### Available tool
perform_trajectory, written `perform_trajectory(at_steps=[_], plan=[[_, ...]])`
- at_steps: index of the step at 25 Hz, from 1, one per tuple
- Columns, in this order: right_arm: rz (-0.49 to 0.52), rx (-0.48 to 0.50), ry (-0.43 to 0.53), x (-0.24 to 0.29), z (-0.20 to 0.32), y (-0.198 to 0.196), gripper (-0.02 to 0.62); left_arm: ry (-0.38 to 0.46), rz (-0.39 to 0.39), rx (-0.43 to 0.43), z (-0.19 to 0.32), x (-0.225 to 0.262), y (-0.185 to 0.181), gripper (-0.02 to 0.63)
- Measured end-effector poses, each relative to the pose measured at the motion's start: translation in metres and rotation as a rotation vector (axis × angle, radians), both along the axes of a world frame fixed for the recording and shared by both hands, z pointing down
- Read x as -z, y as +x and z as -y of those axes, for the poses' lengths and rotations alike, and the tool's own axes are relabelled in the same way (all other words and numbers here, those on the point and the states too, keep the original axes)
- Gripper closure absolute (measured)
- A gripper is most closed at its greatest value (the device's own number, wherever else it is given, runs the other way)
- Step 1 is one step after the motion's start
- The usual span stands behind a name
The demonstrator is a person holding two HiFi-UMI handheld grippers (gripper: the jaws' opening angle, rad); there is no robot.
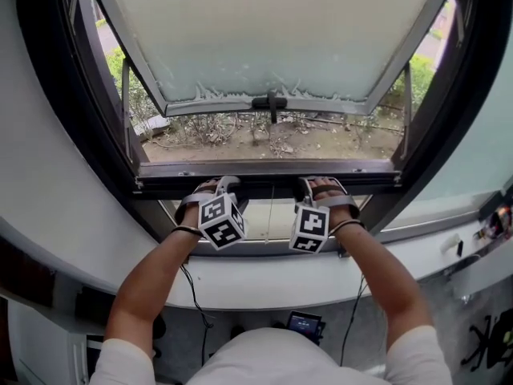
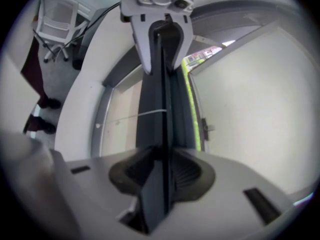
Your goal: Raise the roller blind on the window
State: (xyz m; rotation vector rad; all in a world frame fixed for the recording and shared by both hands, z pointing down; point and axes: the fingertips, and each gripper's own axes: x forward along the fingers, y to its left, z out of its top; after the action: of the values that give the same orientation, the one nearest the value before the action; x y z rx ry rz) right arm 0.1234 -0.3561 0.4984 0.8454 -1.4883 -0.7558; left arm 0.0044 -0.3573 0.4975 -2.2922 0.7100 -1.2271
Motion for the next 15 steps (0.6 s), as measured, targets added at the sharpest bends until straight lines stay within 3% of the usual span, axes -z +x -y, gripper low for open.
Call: perform_trajectory(at_steps=[3,6,15], plan=[[-0.008,-0.004,0.022,-0.0007,0.0008,-0.0003,0.483,-0.009,0.043,0.000,0.0011,0.0006,-0.0014,0.453],[0.008,-0.019,0.020,-0.0015,0.0009,-0.0007,0.483,0.043,0.102,0.000,0.0025,-0.0009,-0.0014,0.461],[0.034,-0.040,0.037,-0.0054,-0.0018,0.0006,0.485,0.064,0.136,0.022,0.0024,-0.0036,0.0001,0.485]])
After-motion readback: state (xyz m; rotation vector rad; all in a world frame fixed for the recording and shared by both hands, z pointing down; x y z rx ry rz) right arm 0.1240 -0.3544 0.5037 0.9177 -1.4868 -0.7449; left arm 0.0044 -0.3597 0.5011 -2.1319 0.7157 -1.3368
